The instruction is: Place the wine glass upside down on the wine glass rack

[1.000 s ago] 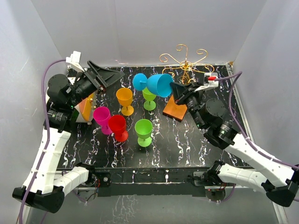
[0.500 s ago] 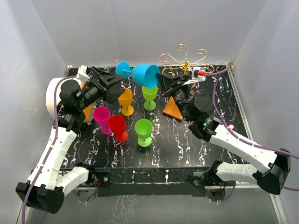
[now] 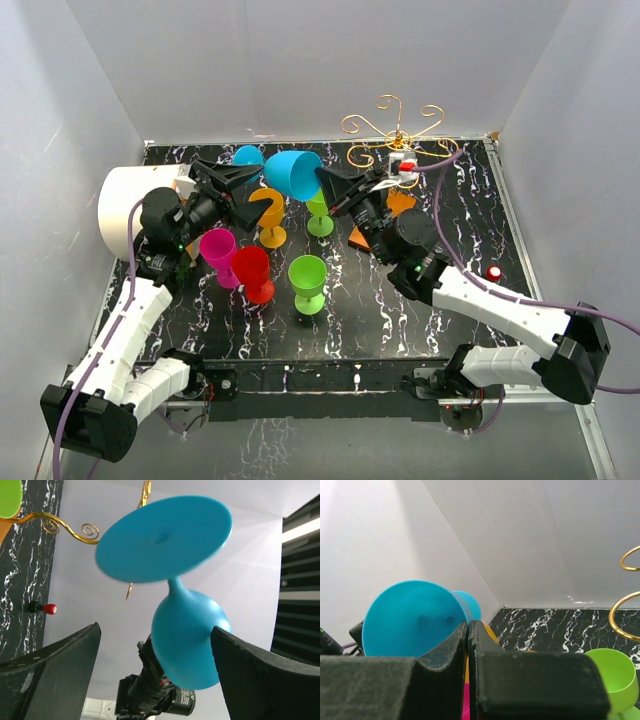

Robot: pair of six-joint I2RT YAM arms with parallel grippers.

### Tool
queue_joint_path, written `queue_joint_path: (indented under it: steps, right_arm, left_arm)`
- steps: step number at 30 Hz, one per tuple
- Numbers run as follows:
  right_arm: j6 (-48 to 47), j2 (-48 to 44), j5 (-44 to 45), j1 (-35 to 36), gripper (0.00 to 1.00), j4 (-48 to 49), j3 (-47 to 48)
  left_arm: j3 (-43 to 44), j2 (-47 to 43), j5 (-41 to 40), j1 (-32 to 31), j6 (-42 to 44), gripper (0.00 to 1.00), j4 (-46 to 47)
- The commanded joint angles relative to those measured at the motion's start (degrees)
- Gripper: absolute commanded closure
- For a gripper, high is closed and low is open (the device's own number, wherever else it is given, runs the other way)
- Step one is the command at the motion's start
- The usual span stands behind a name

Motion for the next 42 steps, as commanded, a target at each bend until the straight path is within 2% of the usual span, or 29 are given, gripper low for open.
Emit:
queue_joint_path:
  steps: [1,5,8,11,14,20,23,26,27,30,33,37,38,42]
  right_arm:
    - [-3.9,1.1,-2.7,1.3,1.0,7.1,-0.1]
    - [-4.5,1.5,-3.6,1.7,1.0,8.0,-0.4]
    - [-5.3,1.6,-5.2,2.0,1.0,9.1,-1.1]
    - [-6.3,2.0,-6.9,2.2,1.0,9.7,-1.2]
    - [-7.3,2.2,-7.0,2.5,1.0,10.1,-1.3]
    - [-7.4,2.4,-7.1,2.5,1.0,11.6,-2.0]
    - [-7.1,2.4,-8.6,2.6,1.0,11.8,-2.1]
    - [-6.7,2.1,-10.0,2.7,1.0,11.8,-2.4]
    - [-6.6,2.1,-10.6,2.7,1.0,11.8,-2.6]
    - [-5.3,1.7,-12.1,2.7,1.0,10.8,-2.6]
    - [-3.8,0.8,-13.4,2.7,1.0,9.7,-2.9]
    - [-1.7,-1.2,-12.8,2.7,1.0,8.2,-4.0]
    - [-0.8,-1.9,-12.2,2.7,0.97,7.1,-3.9]
    - [2.4,-5.5,-10.3,2.7,0.54,-1.5,-2.8]
  left_arm:
    - [-1.5,-1.9,-2.5,-0.3,-6.1,0.11,2.0]
    - [-4.0,-4.0,-7.8,-0.3,-9.5,0.11,6.1]
    - [-1.9,-4.7,-9.8,-0.3,-8.1,0.12,4.6]
    - [-0.3,-5.0,-11.5,-0.3,-7.8,0.19,2.0]
    - [-0.8,-5.4,-13.7,-0.3,-7.6,0.31,6.0]
    - [1.7,-5.1,-14.9,-0.3,-6.3,0.38,4.6]
    - [1.8,-4.8,-15.6,-0.3,-7.3,0.49,4.2]
    - [2.0,-4.3,-16.0,-0.3,-7.2,0.74,4.8]
    - [2.3,-4.0,-15.8,-0.3,-6.6,0.79,5.2]
    - [3.2,-3.3,-15.0,-0.3,-5.4,0.84,4.7]
    - [2.8,-3.2,-14.9,-0.2,-4.7,1.0,4.9]
    - [2.4,-3.6,-15.0,-0.3,-3.8,1.0,5.8]
    - [2.4,-3.6,-14.7,-0.3,-3.5,1.0,6.5]
    - [4.3,-3.4,-14.1,-0.2,0.2,1.0,7.2]
